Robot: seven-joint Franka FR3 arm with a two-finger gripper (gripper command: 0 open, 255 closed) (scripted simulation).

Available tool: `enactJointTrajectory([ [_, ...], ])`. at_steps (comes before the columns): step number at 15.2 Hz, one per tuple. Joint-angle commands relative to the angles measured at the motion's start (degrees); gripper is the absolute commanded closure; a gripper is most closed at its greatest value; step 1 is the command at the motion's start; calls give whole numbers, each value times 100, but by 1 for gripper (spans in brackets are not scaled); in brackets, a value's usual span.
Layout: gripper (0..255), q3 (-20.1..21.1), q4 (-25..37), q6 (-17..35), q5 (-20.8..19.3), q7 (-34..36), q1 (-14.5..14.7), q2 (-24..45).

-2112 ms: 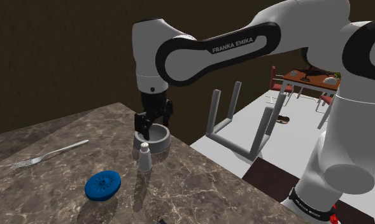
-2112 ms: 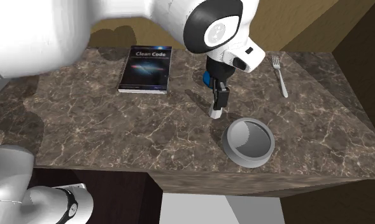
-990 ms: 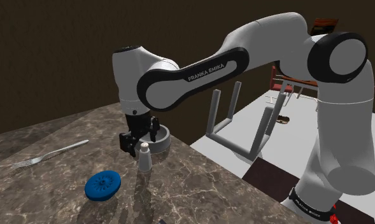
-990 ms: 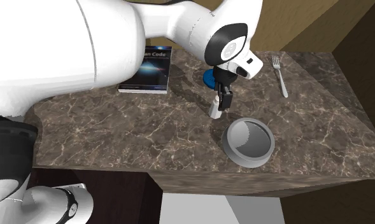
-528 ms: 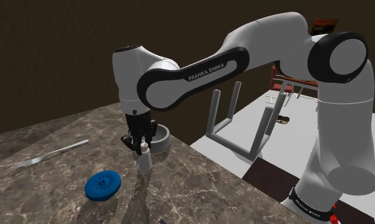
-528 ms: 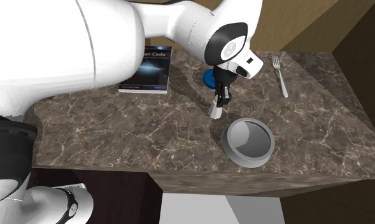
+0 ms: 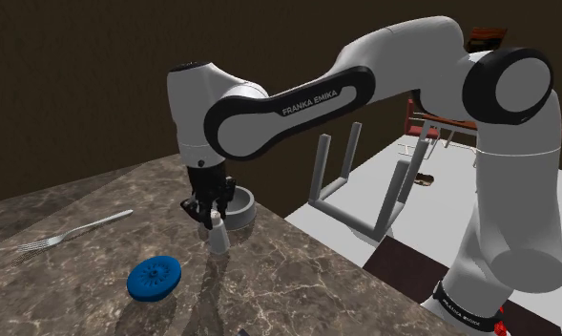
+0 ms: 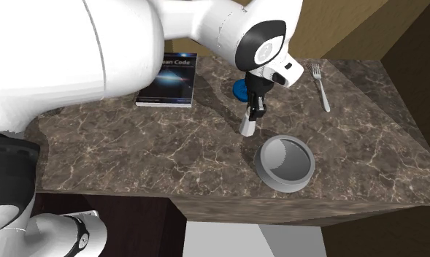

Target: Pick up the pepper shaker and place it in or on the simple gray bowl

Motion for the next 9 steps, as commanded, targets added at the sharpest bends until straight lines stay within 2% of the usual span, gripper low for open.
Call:
enactJointTrajectory([
  [1,255,14,73,-124,34,-27,-7,-56],
  [9,255,51,541,-684,118,-116,9,-170],
])
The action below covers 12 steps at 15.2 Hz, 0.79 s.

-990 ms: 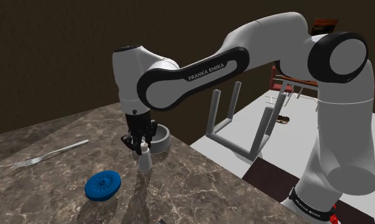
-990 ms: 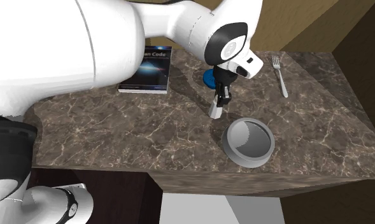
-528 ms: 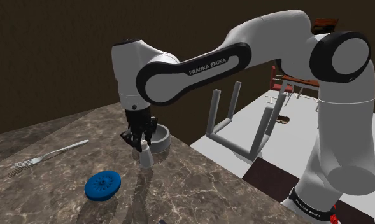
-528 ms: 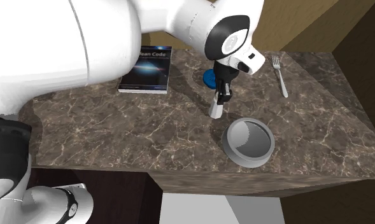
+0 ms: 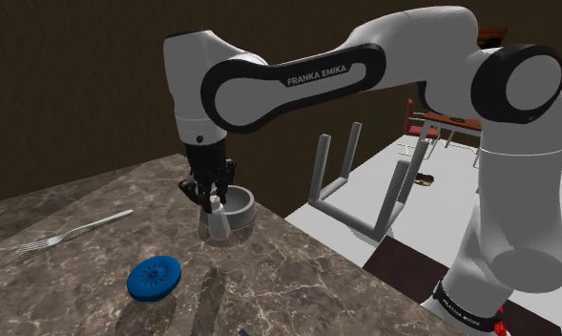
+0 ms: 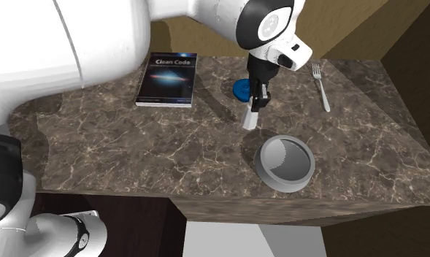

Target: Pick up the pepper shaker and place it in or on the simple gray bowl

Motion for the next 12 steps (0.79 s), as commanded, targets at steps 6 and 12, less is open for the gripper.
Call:
enactJointTrajectory([
  [6,255,24,491,-521,37,-61,39,-38],
  [12,255,35,914,-921,37,-95,88,-17],
])
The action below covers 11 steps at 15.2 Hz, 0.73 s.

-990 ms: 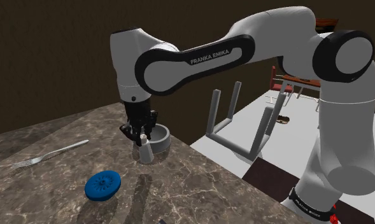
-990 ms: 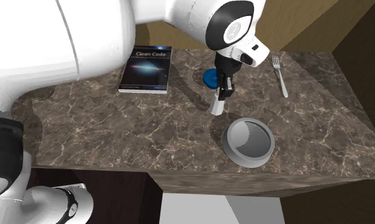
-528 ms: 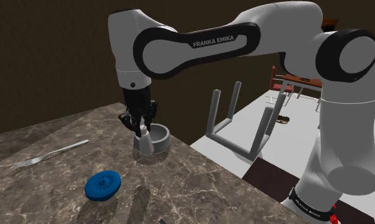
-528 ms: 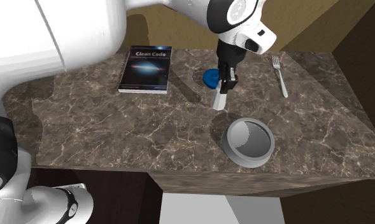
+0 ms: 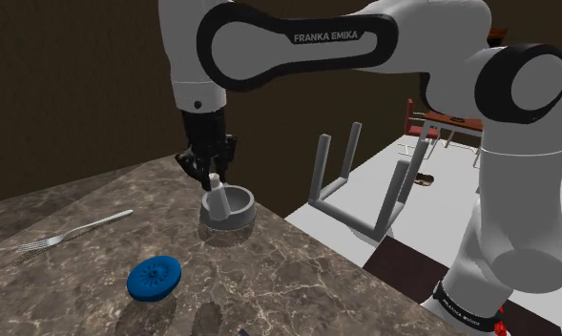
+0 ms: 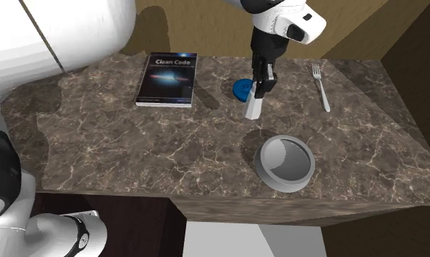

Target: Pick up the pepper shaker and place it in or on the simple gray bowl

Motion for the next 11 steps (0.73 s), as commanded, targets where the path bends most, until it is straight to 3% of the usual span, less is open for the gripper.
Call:
enactJointTrajectory([
  [1,255,-37,182,-122,-18,-117,-47,53],
  [11,255,-417,1881,-922,-286,-1246,-465,859],
])
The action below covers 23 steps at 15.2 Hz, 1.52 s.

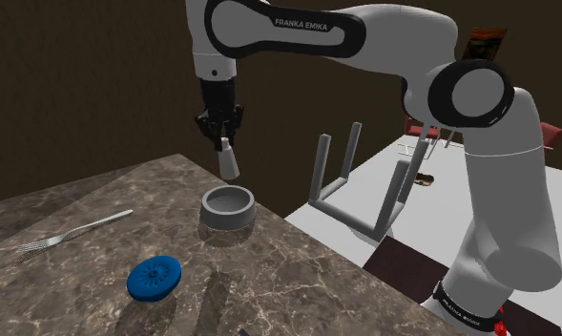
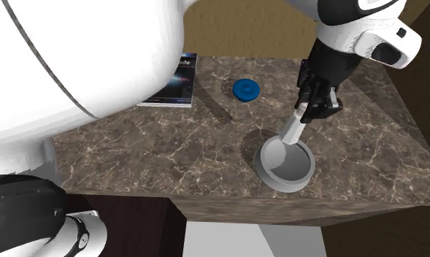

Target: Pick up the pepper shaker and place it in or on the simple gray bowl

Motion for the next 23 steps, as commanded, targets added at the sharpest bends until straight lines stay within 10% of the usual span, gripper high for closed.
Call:
enactJointTrajectory([
  [1,255,-104,703,-313,-113,-305,-36,363],
  [23,255,-101,-1457,1493,-22,-100,-406,39],
])
